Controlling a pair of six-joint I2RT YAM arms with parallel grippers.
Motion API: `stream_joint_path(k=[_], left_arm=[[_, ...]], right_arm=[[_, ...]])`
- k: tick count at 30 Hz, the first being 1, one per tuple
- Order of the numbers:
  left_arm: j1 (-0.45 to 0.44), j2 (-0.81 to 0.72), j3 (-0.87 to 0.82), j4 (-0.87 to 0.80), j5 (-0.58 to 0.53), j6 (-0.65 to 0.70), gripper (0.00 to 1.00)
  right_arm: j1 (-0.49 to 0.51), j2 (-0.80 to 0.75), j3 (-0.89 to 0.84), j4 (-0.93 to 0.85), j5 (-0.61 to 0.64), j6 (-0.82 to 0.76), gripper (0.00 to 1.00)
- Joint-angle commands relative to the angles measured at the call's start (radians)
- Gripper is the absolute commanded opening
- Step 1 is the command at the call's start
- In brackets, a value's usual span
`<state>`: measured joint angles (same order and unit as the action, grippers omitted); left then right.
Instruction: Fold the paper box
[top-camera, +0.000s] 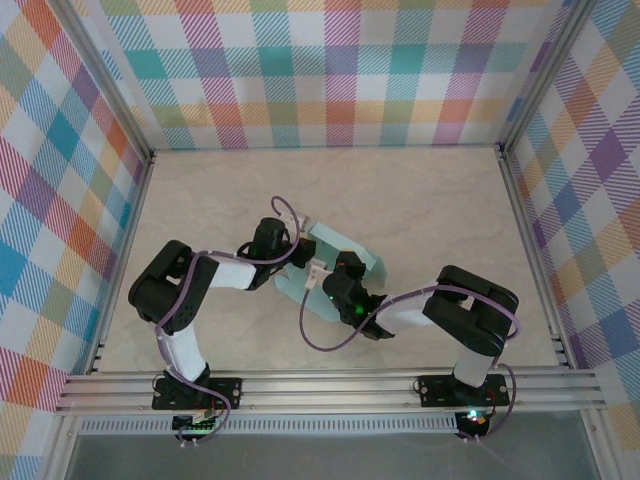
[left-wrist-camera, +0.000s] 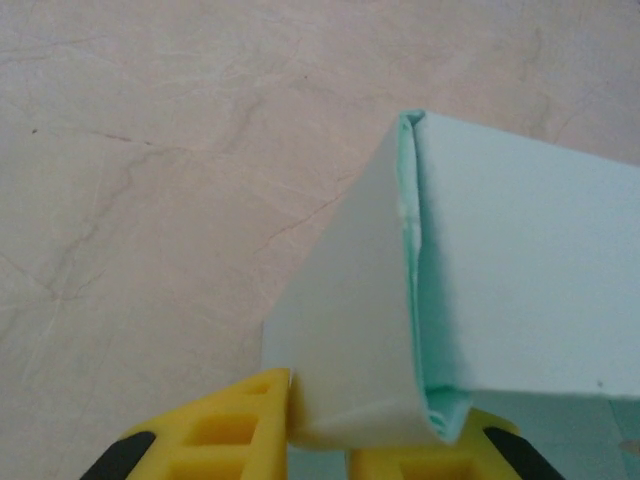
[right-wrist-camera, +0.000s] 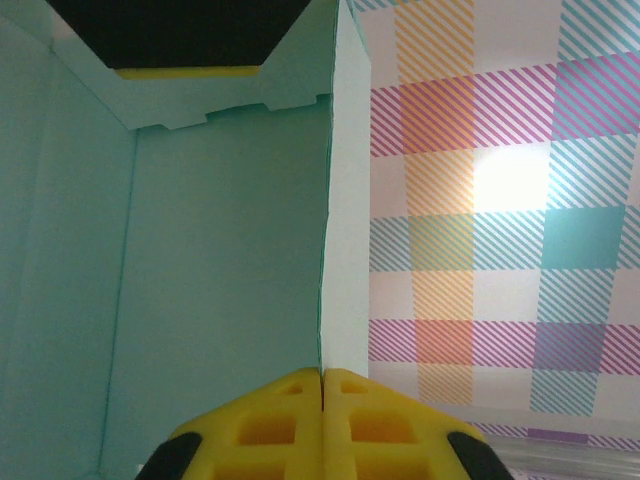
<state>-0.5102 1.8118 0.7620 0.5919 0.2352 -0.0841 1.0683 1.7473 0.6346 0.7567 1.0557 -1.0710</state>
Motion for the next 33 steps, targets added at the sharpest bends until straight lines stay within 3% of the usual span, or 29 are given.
stream_joint_path(k=[1,11,14,21,28,33], left_arm=[[-0.020,0.014,0.046,-0.008,0.067,-0.036,0.18],[-0.021,0.012,0.048,-0.008,0.080,-0.061,0.01],[-0.021,0.013,0.049,-0.013,0.081,-0.061,0.00],[-0.013,0.013,0.052,-0.042,0.089,-0.071,0.00],[0.007,0.020,0.064,-0.049,0.113,-0.112,0.00],[0.034,0.032,0.068,-0.027,0.155,-0.169,0.00]], right_arm=[[0.012,0.007,-0.002,-0.094,-0.059,0.038,0.00],[0.012,0.013,0.005,-0.095,-0.059,0.040,0.00],[0.012,0.007,0.011,-0.097,-0.059,0.047,0.00],[-0.004,-0.088,0.056,-0.279,-0.069,0.190,0.44],[-0.013,-0.214,0.067,-0.423,-0.118,0.297,0.70],[-0.015,-0.307,0.174,-0.663,-0.179,0.477,0.82]])
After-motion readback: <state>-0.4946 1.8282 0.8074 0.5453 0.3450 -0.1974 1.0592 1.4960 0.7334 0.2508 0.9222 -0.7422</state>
